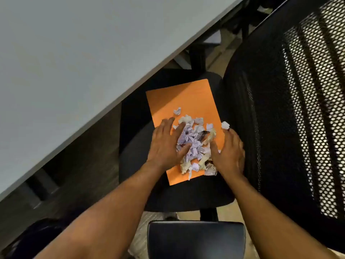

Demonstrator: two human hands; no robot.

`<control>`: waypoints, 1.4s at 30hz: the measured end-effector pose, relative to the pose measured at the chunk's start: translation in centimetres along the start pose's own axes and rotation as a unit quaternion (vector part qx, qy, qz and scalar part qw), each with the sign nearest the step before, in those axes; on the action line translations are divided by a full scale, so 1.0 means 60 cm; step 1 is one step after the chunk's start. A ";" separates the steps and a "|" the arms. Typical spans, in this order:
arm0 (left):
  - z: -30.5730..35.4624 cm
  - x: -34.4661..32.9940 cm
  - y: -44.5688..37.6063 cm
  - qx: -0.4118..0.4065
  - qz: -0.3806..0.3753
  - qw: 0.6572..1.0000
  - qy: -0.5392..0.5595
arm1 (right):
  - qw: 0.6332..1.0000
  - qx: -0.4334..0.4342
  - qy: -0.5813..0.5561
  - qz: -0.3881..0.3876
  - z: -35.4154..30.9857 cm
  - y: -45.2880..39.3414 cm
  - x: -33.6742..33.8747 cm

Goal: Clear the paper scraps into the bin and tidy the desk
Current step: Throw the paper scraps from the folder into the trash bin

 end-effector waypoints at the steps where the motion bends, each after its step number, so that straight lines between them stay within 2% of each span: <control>1: 0.004 -0.005 -0.020 -0.011 -0.018 1.000 -0.017 | 0.999 -0.031 0.009 0.000 0.004 -0.006 -0.006; 4: 0.016 -0.022 -0.068 -0.048 -0.038 0.996 -0.069 | 0.993 -0.114 0.042 -0.012 0.006 -0.021 -0.027; 7: 0.020 -0.046 -0.088 -0.088 -0.053 0.986 -0.130 | 0.986 -0.148 0.076 -0.029 0.006 -0.036 -0.050; 11: 0.010 -0.058 -0.101 -0.082 -0.035 0.986 -0.141 | 0.980 -0.194 0.046 -0.012 0.000 -0.050 -0.061; 14: 0.000 -0.064 -0.100 -0.082 -0.006 0.990 -0.118 | 0.992 -0.121 0.007 0.019 -0.003 -0.043 -0.068; 16: -0.004 -0.066 -0.098 -0.077 -0.015 0.991 -0.105 | 0.998 -0.058 0.002 0.015 -0.008 -0.035 -0.074; 20: 0.000 -0.067 -0.093 -0.044 -0.043 0.995 -0.085 | 0.999 0.014 0.036 -0.005 -0.024 -0.036 -0.086; 25: 0.004 -0.071 -0.100 -0.014 -0.023 0.998 -0.051 | 0.986 0.112 0.124 0.007 -0.036 -0.049 -0.096; 28: 0.005 -0.070 -0.108 0.026 -0.002 1.000 -0.013 | 0.979 0.127 0.157 0.002 -0.035 -0.066 -0.099; 32: 0.001 -0.060 -0.114 0.090 0.056 0.991 0.083 | 0.984 0.139 0.112 -0.009 -0.027 -0.090 -0.089; 38: 0.001 -0.024 -0.115 0.158 0.094 0.963 0.199 | 0.993 0.102 0.032 0.055 -0.035 -0.104 -0.059; 42: 0.009 0.009 -0.124 0.203 0.095 0.926 0.304 | 0.992 0.075 -0.012 0.099 -0.041 -0.105 -0.025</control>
Point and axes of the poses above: each hand's wrist, its own y-axis away from the middle knuckle, its own x-axis out of the back of the hand, z = x × y, the point moved 2 cm from there along -y, towards the middle knuckle, and after that the axes turned 1 degree about x, right-handed, at the moved point
